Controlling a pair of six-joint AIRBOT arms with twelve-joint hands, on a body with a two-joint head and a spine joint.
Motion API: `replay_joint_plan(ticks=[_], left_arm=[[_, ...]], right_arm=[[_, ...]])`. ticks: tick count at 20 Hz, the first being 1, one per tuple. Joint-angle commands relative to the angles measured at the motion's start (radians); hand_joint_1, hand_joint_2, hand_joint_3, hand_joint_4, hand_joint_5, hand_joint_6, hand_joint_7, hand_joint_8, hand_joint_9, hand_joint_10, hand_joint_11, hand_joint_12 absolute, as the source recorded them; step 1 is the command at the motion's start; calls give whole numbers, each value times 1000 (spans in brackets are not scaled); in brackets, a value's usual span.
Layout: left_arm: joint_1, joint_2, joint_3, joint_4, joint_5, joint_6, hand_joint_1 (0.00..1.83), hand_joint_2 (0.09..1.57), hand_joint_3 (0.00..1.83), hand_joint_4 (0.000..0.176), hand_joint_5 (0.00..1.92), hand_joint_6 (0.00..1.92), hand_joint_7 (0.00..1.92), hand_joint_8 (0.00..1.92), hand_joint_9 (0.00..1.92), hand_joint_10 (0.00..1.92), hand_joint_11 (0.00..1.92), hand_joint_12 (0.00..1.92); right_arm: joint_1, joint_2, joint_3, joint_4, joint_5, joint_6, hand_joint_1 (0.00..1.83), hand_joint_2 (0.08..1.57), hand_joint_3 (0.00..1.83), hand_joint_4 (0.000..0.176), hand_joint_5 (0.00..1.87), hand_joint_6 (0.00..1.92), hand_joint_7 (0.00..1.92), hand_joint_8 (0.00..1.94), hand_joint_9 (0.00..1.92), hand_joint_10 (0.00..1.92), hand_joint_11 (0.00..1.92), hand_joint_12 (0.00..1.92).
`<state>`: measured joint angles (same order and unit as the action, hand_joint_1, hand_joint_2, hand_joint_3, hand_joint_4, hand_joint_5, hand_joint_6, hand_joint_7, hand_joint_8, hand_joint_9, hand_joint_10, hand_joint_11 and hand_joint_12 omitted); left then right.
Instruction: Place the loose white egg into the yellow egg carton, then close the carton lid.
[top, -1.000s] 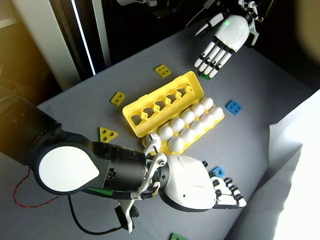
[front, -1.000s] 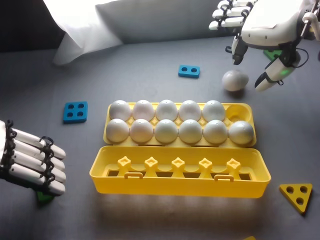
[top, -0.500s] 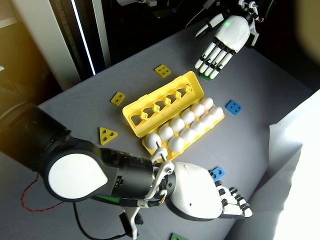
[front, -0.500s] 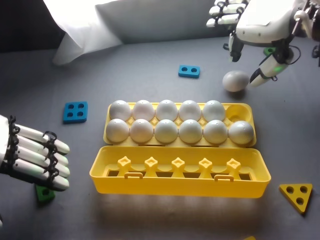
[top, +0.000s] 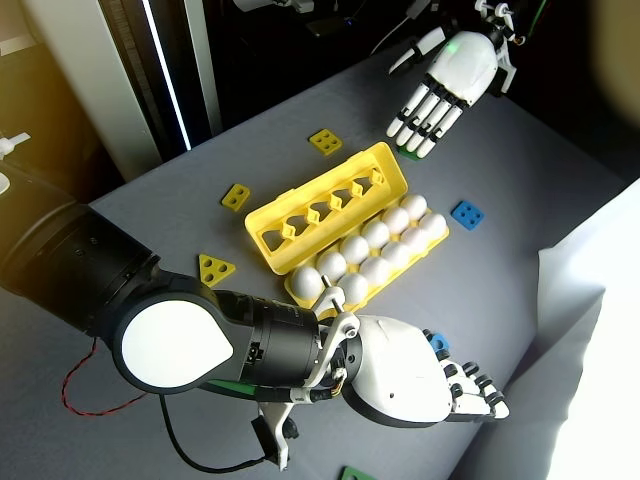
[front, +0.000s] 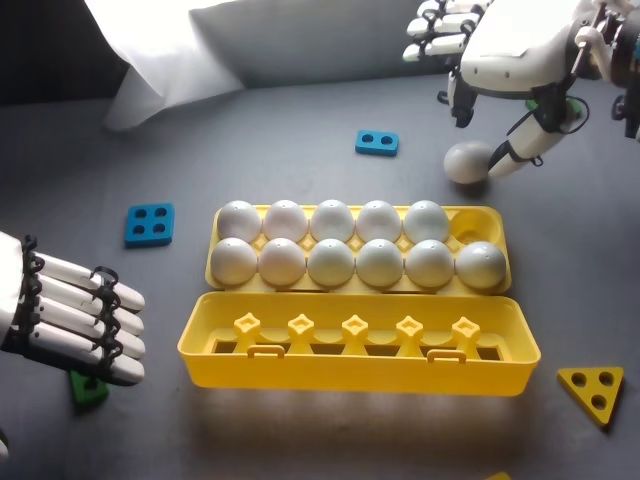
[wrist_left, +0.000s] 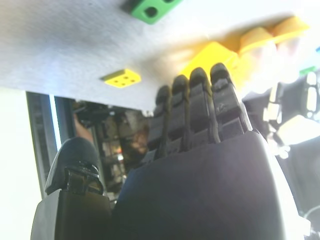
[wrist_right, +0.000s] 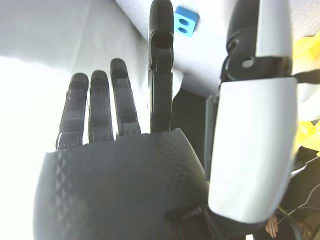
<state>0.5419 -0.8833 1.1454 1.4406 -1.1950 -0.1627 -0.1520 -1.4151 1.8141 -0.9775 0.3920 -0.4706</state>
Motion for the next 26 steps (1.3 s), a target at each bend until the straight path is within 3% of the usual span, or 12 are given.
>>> replay_joint_plan(ticks=[1,5,7,8,12,15,16,18,20,21,25,26], left_arm=[[-4,12,4,-61,-53,-6,0,1232,0,0,121,0,142,0,102,0,30,40],[-5,13,3,-59,-53,-6,0,1229,0,0,129,3,147,1,109,2,48,56],[-8,14,1,-56,-53,-7,0,1236,1,0,160,4,169,3,131,3,11,218],[-8,15,-2,-56,-53,-7,0,1236,2,0,166,3,172,2,131,1,1,213],[-8,16,-6,-55,-53,-7,0,1240,1,0,156,2,176,4,132,4,0,178],[-9,16,-4,-55,-53,-7,0,1234,0,0,160,2,180,2,136,5,0,185],[-9,16,-5,-55,-53,-7,0,1233,0,0,148,0,170,0,135,0,0,225],[-9,15,-5,-55,-53,-7,0,1229,1,0,109,0,111,1,80,0,0,178],[-8,15,-8,-55,-52,-7,0,1233,3,0,108,5,121,4,74,15,0,6],[-7,16,-11,-55,-52,-7,0,1236,3,0,140,4,159,5,114,11,23,15],[-5,17,-14,-55,-50,-6,0,1234,0,0,133,7,159,5,131,7,95,55],[-4,17,-13,-55,-49,-6,0,1220,8,0,153,7,185,4,155,4,18,293]], right_arm=[[10,13,8,34,55,-6,836,815,6,116,1012,1,153,5,0,0,0,0],[-5,11,8,34,55,-6,812,810,2,133,1021,5,176,11,0,0,0,0],[-15,11,7,41,55,-6,819,810,1,127,1021,4,182,10,0,0,0,0],[-22,11,7,42,55,-6,836,813,2,105,1026,6,187,10,0,0,0,0],[-34,11,8,42,58,-6,841,807,0,120,1024,3,178,3,0,0,0,0],[-34,7,8,43,63,-6,845,811,1,116,1021,0,168,0,0,0,0,0],[-34,5,8,43,63,-6,865,806,0,95,1032,5,186,7,0,0,0,0],[-34,0,8,46,63,-7,860,795,0,112,1042,8,206,12,0,0,0,0],[-34,-5,8,50,63,-8,845,815,4,108,1017,0,182,1,0,0,0,0],[-36,-6,8,55,63,-8,842,810,1,121,1022,3,181,1,0,0,0,0],[-45,-6,8,64,63,-12,822,828,9,118,1010,0,168,0,0,0,0,0],[-48,-6,8,65,63,-14,795,828,8,137,1009,0,166,0,0,0,0,0]])
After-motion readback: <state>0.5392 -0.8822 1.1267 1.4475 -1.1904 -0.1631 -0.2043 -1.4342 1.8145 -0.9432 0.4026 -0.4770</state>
